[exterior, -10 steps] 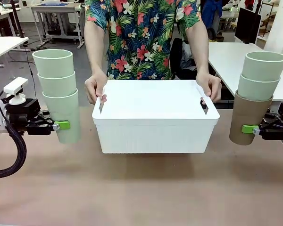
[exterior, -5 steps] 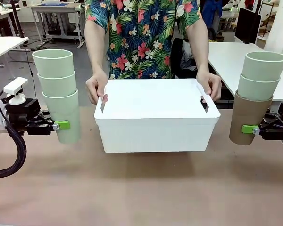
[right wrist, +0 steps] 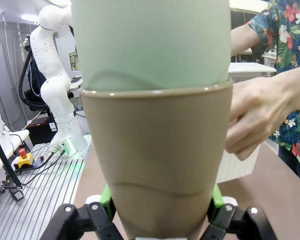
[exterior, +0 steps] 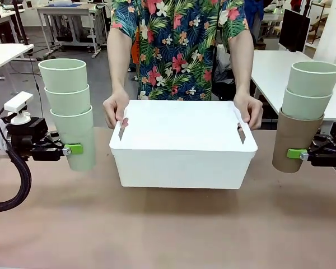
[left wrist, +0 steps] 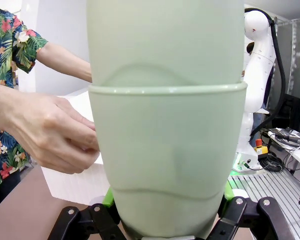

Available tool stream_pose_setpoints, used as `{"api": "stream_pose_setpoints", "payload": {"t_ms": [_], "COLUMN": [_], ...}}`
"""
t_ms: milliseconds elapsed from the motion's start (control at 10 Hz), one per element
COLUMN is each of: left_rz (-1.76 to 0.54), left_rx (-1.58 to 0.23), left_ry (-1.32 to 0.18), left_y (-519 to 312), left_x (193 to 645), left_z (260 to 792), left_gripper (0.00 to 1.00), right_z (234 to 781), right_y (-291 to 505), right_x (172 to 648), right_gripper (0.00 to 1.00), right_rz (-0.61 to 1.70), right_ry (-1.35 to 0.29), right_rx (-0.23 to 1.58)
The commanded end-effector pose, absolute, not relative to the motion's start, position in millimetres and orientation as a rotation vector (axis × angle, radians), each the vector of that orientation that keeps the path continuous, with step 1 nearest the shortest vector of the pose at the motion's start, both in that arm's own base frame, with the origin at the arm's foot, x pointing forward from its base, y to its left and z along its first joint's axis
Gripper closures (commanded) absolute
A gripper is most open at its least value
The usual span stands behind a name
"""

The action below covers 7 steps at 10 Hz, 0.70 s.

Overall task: Stack the cups and store them in the basket.
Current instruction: Place the stack of Reusable plastic cups into the Pantry Basket.

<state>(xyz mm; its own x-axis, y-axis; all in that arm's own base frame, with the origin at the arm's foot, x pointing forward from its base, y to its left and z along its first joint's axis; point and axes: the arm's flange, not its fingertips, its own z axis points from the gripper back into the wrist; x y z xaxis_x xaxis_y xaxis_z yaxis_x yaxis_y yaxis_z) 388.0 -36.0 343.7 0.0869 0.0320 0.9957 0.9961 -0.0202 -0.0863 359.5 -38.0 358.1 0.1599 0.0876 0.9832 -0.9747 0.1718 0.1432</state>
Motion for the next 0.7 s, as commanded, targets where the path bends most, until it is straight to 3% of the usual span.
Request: {"api": "stream_pose_setpoints", "payload": {"t_ms": [0,600], "left_rz": [-1.148,-1.148], "left_rx": [-1.29,-1.29], "left_ry": [-1.17,-1.17], "left_y": [-36.7,-36.7], "left_x": [386.8,386.8], "left_z": [347.8,347.8], "left_gripper": [0.15,0.15], "right_z": [361.9,361.9], "right_y": [-37.6,-37.6], "right_x": [361.1,361.1], "right_gripper": [0.16,0.16], "right_rz": [1.016,1.016], "right_ry": [-1.117,-1.117], "right_rx": [1.078,1.078]}}
